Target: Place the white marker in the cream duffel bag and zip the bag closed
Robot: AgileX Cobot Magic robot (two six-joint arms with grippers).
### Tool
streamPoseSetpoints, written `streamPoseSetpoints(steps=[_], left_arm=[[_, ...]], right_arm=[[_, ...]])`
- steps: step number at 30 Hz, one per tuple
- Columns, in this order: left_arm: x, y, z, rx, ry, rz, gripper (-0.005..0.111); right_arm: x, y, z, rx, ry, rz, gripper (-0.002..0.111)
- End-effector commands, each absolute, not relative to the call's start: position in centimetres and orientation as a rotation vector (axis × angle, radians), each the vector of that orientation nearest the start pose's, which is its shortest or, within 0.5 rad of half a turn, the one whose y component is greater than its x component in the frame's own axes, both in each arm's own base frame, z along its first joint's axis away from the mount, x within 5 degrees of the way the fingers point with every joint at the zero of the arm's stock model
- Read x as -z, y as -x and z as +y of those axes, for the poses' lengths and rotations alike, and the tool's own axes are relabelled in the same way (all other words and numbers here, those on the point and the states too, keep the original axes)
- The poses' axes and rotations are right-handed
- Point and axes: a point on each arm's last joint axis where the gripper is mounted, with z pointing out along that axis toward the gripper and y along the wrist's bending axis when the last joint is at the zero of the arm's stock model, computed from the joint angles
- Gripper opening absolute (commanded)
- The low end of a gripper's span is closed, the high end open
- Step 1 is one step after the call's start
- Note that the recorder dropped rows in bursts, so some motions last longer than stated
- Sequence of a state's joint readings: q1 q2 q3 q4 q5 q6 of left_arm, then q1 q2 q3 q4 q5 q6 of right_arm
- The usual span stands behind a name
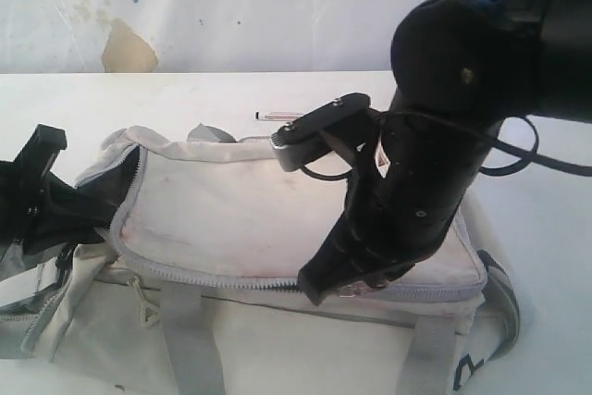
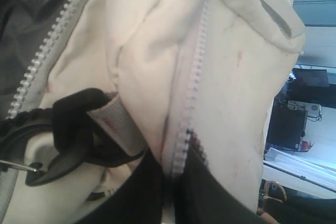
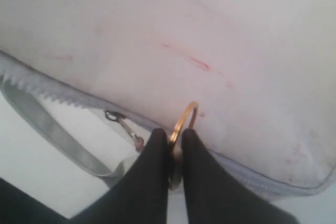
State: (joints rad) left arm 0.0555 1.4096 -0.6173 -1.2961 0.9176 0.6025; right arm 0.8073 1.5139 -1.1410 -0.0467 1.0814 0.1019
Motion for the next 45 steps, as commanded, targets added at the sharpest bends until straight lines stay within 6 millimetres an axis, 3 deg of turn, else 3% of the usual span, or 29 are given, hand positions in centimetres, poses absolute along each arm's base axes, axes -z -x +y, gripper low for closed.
streamPoseSetpoints(steps=[1, 11, 22, 35, 45], left_arm=[[-21.2, -23.1, -5.6, 1.295, 0.437, 2.519, 0.0], [-21.1, -23.0, -5.5, 1.281, 0.415, 2.536, 0.0], [-21.1, -23.0, -5.5, 1.28, 0.413, 2.537, 0.0], [-21.1, -22.9, -5.5, 1.278, 0.404, 2.544, 0.0], [-21.1, -22.9, -5.6, 1.283, 0.402, 2.545, 0.0]], right_arm=[[-26.7, -20.1, 18.9, 0.041, 1.005, 2.741, 0.0], [-24.9, -21.0, 14.3, 0.092, 0.814, 2.852, 0.0], [-24.2, -21.7, 9.8, 0.168, 0.641, 2.844, 0.0], [-24.7, -24.3, 6.4, 0.249, 0.501, 2.712, 0.0], [-25.0, -25.2, 6.3, 0.26, 0.527, 2.613, 0.0]])
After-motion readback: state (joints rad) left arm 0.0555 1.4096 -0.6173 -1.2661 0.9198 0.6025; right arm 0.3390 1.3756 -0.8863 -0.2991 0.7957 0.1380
